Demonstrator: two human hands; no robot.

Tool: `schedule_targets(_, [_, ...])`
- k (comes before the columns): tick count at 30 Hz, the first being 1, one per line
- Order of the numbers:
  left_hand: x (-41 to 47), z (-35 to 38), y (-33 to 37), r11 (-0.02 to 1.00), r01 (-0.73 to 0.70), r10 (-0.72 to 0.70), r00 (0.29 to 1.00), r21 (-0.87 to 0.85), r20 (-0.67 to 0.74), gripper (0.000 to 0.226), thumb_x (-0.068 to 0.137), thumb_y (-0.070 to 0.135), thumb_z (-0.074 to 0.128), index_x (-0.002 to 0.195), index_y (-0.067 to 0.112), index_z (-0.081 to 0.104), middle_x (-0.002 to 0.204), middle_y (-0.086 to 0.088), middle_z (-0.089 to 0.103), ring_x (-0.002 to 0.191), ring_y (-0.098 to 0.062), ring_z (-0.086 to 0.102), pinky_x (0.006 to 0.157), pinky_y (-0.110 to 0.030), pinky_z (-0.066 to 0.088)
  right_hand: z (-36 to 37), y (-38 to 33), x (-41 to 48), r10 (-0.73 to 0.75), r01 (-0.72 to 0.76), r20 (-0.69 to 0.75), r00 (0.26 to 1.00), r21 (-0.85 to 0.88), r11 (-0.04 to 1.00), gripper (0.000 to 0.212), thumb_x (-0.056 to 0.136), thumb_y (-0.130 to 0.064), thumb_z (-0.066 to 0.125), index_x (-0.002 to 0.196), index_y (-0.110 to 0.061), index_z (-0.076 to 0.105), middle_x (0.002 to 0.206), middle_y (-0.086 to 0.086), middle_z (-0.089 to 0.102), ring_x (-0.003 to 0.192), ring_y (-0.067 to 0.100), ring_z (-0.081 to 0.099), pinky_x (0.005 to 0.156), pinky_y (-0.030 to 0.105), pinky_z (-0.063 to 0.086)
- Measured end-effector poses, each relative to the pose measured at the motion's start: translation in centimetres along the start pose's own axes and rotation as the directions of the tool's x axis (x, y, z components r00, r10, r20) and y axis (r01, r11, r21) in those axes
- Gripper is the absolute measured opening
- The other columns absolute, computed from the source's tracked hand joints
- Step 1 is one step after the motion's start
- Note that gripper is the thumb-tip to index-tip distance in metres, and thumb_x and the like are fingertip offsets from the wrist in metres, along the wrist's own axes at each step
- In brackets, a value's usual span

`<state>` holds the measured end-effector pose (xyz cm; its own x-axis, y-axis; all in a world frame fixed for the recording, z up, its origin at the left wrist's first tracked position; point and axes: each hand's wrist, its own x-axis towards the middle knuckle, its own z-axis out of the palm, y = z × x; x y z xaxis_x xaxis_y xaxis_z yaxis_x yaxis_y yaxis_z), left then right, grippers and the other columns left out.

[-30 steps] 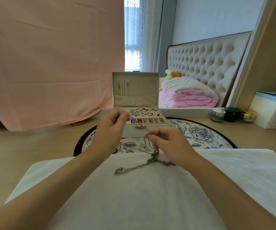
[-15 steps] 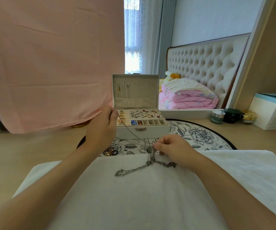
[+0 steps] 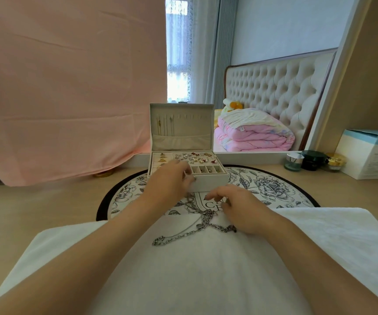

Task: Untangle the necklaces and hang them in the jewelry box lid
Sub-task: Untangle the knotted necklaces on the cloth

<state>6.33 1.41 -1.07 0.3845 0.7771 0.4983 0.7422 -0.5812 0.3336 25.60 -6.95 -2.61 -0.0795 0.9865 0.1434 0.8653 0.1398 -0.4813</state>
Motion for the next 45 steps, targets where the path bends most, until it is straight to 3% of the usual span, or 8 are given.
schedule_targets(7, [-4.4, 0.1, 3.8, 1.0, 0.022, -0.024, 0.9, 0.01, 0.436, 0.047, 0.073, 0.073, 0.066, 0.076, 0.026, 0.059, 0.071, 0.008, 0.062, 0.07, -0.01, 0.057, 0.06, -0.028, 0.043, -0.1, 0.1, 2.8, -0.145, 0.186, 0.225, 0.964, -0.171, 0.968, 0.035, 0.091, -0.009, 0.062, 0.105, -0.038, 0.076, 0.115, -0.01, 0.063, 0.103, 0.013, 0.059, 0.092, 0.03, 0.046])
schedule_targets(12, [-4.9, -0.2, 2.9, 0.998, -0.048, 0.064, 0.902, -0.049, 0.426, 0.017, 0.09, 0.036, 0.07, 0.106, 0.032, 0.066, 0.092, 0.012, 0.064, 0.085, -0.012, 0.059, 0.075, -0.029, 0.049, 0.1, 0.9, 3.0, -0.152, 0.175, 0.167, 0.974, -0.129, 0.976, 0.01, 0.094, -0.026, 0.067, 0.091, -0.035, 0.072, 0.102, -0.013, 0.059, 0.087, 0.005, 0.052, 0.082, 0.023, 0.04])
schedule_targets(18, [-5.0, -2.6, 0.9, 0.977, -0.187, 0.214, 0.85, -0.103, 0.482, 0.028, 0.101, 0.016, 0.054, 0.114, 0.035, 0.07, 0.107, 0.013, 0.056, 0.092, -0.004, 0.052, 0.08, -0.017, 0.041, -0.2, 1.3, 2.0, -0.077, 0.086, 0.163, 0.984, -0.051, 0.995, 0.008, 0.098, -0.036, 0.059, 0.093, -0.034, 0.065, 0.096, -0.016, 0.06, 0.09, 0.006, 0.058, 0.082, 0.027, 0.047])
schedule_targets(25, [-6.1, -6.7, -1.2, 0.994, -0.033, 0.084, 0.828, -0.102, 0.554, 0.043, 0.091, -0.003, 0.047, 0.067, 0.03, 0.061, 0.096, 0.014, 0.054, 0.096, -0.002, 0.055, 0.092, -0.029, 0.046, -0.6, -0.2, 0.6, -0.112, 0.053, 0.135, 0.985, 0.381, 0.923, 0.019, 0.091, -0.032, 0.061, 0.075, -0.038, 0.069, 0.111, -0.003, 0.073, 0.108, 0.018, 0.065, 0.099, 0.043, 0.05])
schedule_targets(31, [-7.4, -8.9, -1.3, 0.981, 0.086, -0.185, 0.693, 0.174, 0.697, 0.03, 0.089, 0.014, 0.047, 0.072, 0.027, 0.068, 0.093, 0.009, 0.067, 0.086, -0.012, 0.06, 0.072, -0.028, 0.047, -0.6, -1.7, -0.3, -0.187, 0.053, 0.283, 0.941, 0.422, 0.905, 0.018, 0.087, -0.023, 0.062, 0.092, -0.025, 0.079, 0.104, -0.006, 0.077, 0.105, 0.011, 0.069, 0.101, 0.034, 0.05])
schedule_targets(36, [-8.4, -6.5, -0.3, 0.984, -0.03, -0.045, 0.914, 0.178, 0.403, 0.011, 0.089, 0.042, 0.057, 0.088, 0.034, 0.064, 0.096, 0.016, 0.06, 0.088, -0.007, 0.057, 0.07, -0.024, 0.044, -0.1, -1.3, -0.2, -0.196, 0.16, 0.265, 0.944, 0.151, 0.976, 0.033, 0.083, -0.015, 0.072, 0.101, -0.043, 0.075, 0.105, -0.024, 0.07, 0.102, -0.008, 0.062, 0.096, 0.02, 0.048])
schedule_targets(40, [-8.4, -4.4, 0.0, 0.993, -0.09, 0.046, 0.881, 0.072, 0.47, 0.007, 0.088, 0.043, 0.07, 0.092, 0.037, 0.07, 0.095, 0.018, 0.06, 0.086, -0.003, 0.057, 0.076, -0.027, 0.051, 0.3, -1.3, 0.4, -0.19, 0.183, 0.203, 0.961, 0.054, 0.982, 0.007, 0.082, -0.032, 0.079, 0.085, -0.038, 0.078, 0.09, -0.018, 0.069, 0.089, 0.004, 0.064, 0.088, 0.034, 0.054])
schedule_targets(45, [-8.8, -3.7, -1.0, 0.977, 0.085, -0.014, 0.942, -0.198, 0.336, 0.01, 0.098, 0.03, 0.062, 0.088, 0.028, 0.065, 0.088, 0.01, 0.068, 0.082, -0.008, 0.065, 0.079, -0.031, 0.056, 0.1, -0.6, 0.4, -0.202, 0.134, 0.097, 0.975, 0.472, 0.871, 0.008, 0.098, -0.008, 0.06, 0.095, -0.007, 0.067, 0.1, 0.009, 0.076, 0.099, 0.022, 0.07, 0.096, 0.035, 0.053])
